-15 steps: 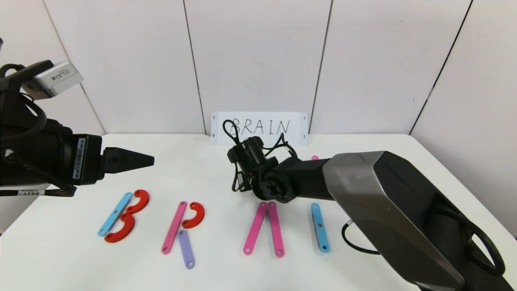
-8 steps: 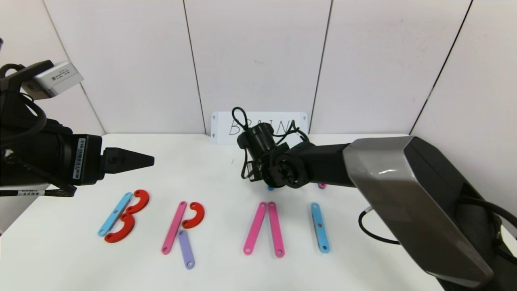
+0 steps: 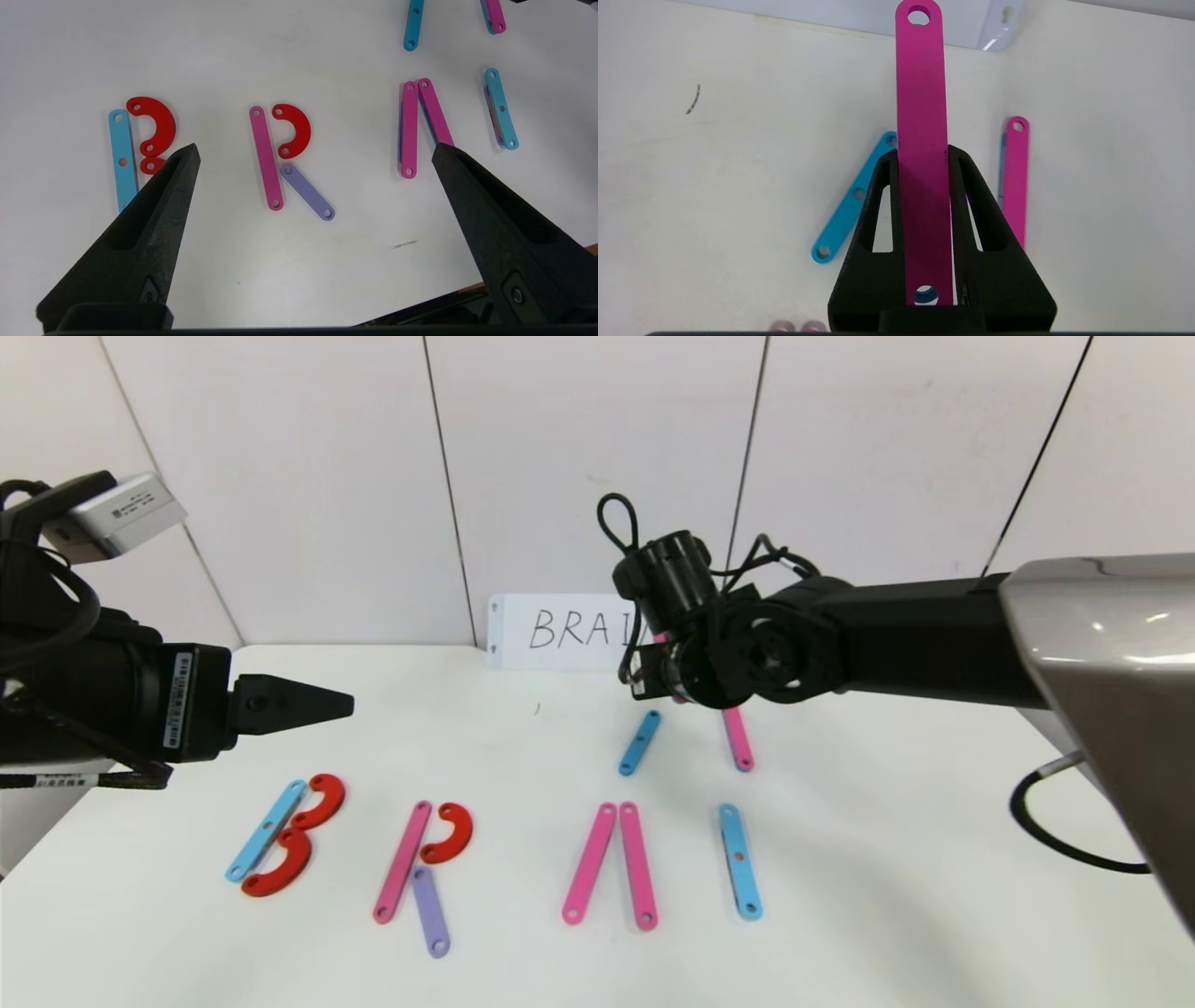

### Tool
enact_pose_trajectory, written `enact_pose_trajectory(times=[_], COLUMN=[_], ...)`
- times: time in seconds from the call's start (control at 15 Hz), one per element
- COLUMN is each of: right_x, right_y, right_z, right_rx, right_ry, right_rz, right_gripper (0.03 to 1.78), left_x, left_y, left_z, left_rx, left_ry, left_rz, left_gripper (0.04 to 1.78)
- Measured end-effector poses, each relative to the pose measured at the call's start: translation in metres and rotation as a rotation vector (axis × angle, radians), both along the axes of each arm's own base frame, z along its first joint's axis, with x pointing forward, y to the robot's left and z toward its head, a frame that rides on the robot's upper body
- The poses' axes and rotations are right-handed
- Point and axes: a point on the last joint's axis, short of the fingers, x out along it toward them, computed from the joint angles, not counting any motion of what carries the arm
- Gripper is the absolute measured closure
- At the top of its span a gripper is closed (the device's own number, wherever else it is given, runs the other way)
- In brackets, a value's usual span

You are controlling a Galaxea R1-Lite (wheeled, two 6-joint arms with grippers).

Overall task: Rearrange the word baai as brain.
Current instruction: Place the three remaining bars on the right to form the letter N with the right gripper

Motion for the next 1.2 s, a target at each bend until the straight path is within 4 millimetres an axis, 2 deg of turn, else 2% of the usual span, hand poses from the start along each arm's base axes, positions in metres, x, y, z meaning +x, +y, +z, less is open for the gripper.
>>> enact_pose_trajectory(times=[0.27, 0.6, 0.93, 1.2], right_x=[-0.035, -0.089, -0.134, -0.152], right_y=[-0.034, -0.084, -0.121, -0.130], right_z=[0.022, 0.031, 0.002, -0.029], right_rx=[-0.023, 0.003, -0.015, 0.008], right_ry=[-0.001, 0.005, 0.064, 0.096], right_rz=[-0.061, -0.111, -0.137, -0.152], right_gripper=[1.51, 1.51, 1.51, 1.51], left_x=[0.000, -0.001, -0.001, 0.000], left_y=[0.000, 0.000, 0.000, 0.000], left_z=[0.000, 0.000, 0.000, 0.000], left_rx=[-0.001, -0.001, -0.001, 0.000], left_ry=[-0.002, -0.002, -0.002, -0.001], left_rz=[0.000, 0.000, 0.000, 0.000], left_gripper=[0.08, 0.08, 0.08, 0.08])
